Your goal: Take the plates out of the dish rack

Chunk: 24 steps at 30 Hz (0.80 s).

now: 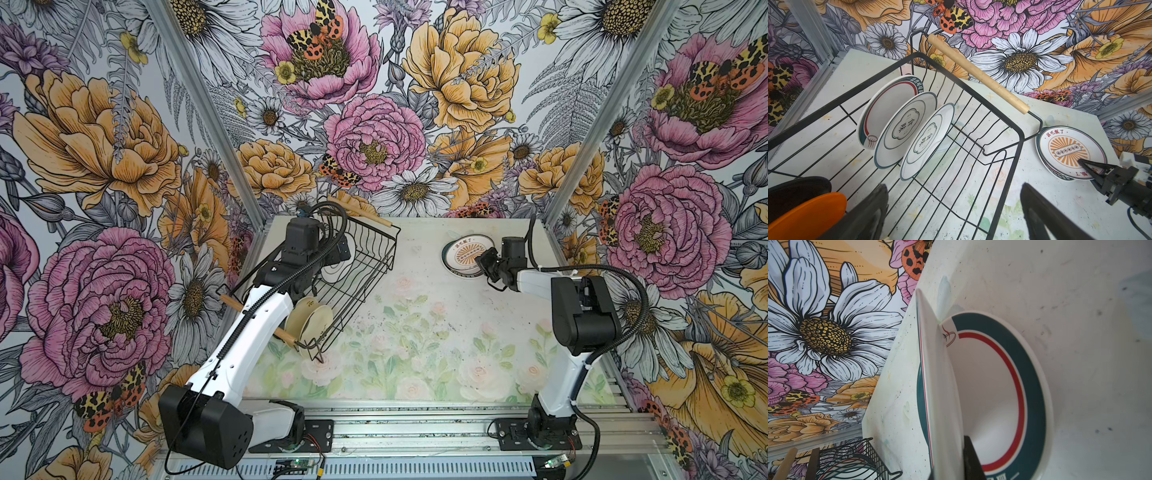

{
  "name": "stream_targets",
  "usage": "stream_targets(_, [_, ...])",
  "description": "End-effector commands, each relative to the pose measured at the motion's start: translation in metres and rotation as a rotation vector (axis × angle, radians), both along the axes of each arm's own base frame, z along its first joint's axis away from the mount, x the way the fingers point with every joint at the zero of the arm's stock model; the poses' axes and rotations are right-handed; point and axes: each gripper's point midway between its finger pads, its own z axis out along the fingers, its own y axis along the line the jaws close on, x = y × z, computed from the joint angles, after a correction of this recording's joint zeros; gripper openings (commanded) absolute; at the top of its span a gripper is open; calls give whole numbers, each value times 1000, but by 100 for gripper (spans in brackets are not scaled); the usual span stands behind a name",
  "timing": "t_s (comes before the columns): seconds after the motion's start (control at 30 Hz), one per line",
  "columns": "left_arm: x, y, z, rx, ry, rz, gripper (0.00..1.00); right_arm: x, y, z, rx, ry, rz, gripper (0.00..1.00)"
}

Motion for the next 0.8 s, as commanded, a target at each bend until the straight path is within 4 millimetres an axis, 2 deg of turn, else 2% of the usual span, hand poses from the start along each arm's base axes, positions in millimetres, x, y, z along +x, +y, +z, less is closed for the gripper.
stream_targets(0.0, [2,-5,-2,-15,6,-32,99,13,-5,12,-32,-44,-1,18])
stream_targets(0.13, [1,1,-3,-9,3,-9,99,12,-5,7,-41,-20,3,34])
stream_targets(0.3, [1,5,-1,-12,-2,-1,99,10,-6,4,-67,7,11,45])
stream_targets(0.77, [0,6,2,-23,-20,-6,99,-1,-14,1,-228,115,39,52])
